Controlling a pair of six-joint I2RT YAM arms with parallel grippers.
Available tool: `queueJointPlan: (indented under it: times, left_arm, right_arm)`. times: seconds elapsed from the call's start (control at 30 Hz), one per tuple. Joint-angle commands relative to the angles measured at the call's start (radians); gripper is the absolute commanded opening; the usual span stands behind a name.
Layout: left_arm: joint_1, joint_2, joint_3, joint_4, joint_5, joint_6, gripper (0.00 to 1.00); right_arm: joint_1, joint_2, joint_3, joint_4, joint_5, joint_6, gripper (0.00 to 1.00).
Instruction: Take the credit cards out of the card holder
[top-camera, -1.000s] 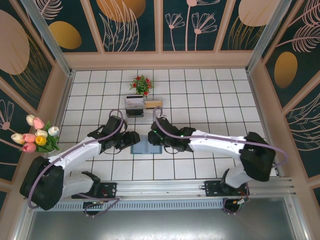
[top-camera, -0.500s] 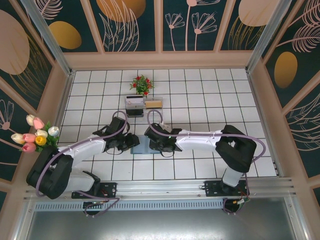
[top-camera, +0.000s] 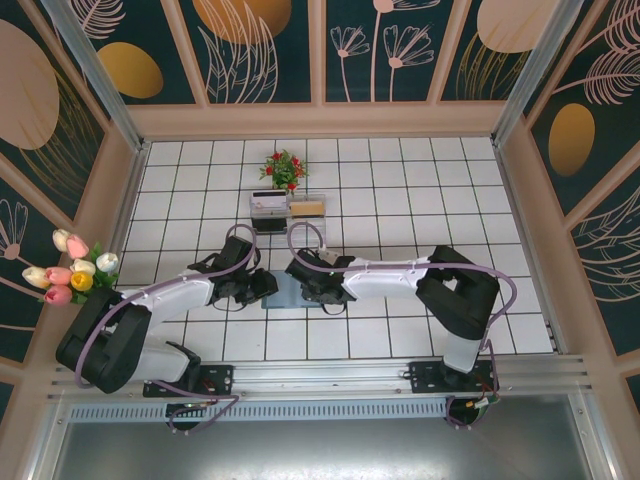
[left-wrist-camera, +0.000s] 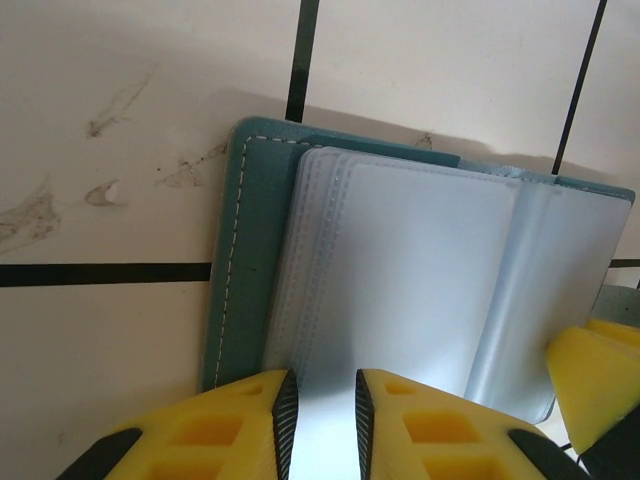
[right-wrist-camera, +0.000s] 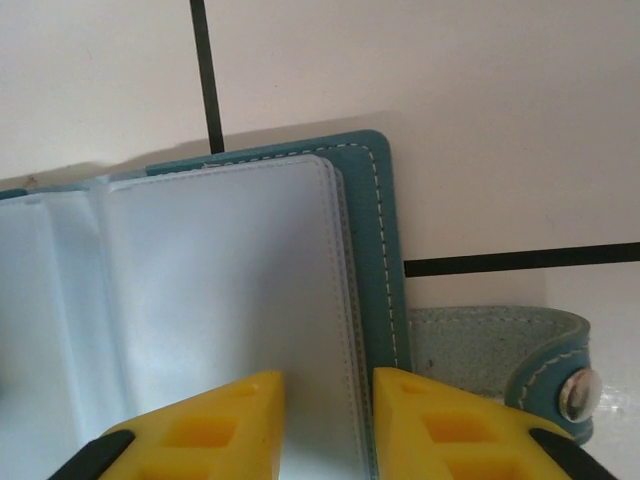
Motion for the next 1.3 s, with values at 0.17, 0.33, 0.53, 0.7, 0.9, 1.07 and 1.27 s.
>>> queueJointPlan:
  times: [0.17,0.33,0.53,0.7,0.9,1.07,1.27]
  left_arm:
    - [-0.004,0.015,-0.052,0.013,-0.060,0.027,0.25]
    - [-0.004,0.036,-0.086,0.048,-0.057,0.031,0.24]
    - [-0.004,0.026,-0.085,0.053,-0.056,0.035,0.24]
    - [-0.004,-0.022,-0.063,0.047,-0.027,0.024,0.27]
    - [-0.004,-0.113,-0.031,-0.041,-0.111,0.046,0.37]
    - [-0.004,-0.084,-0.043,-0.021,-0.101,0.078,0.29]
    - [-0.003,-0.056,-0.017,-0.093,-0.178,0.076,0.29]
  right_arm:
    - [-0.005,-0.039,-0.007,0.178,-0.102,-0.116,0.13]
    - [-0.013,-0.114,-0.082,0.351,-0.184,-0.163,0.13]
    - [-0.038,-0.122,-0.092,0.353,-0.187,-0.166,0.12]
    - [-0.042,-0.119,-0.082,0.216,-0.120,-0.151,0.11]
    - [-0.042,-0.116,-0.116,0.165,-0.081,-0.132,0.10]
    - [-0.044,-0.090,-0.112,0.163,-0.088,-0.133,0.10]
    - [-0.048,-0.069,-0.108,0.146,-0.078,-0.134,0.10]
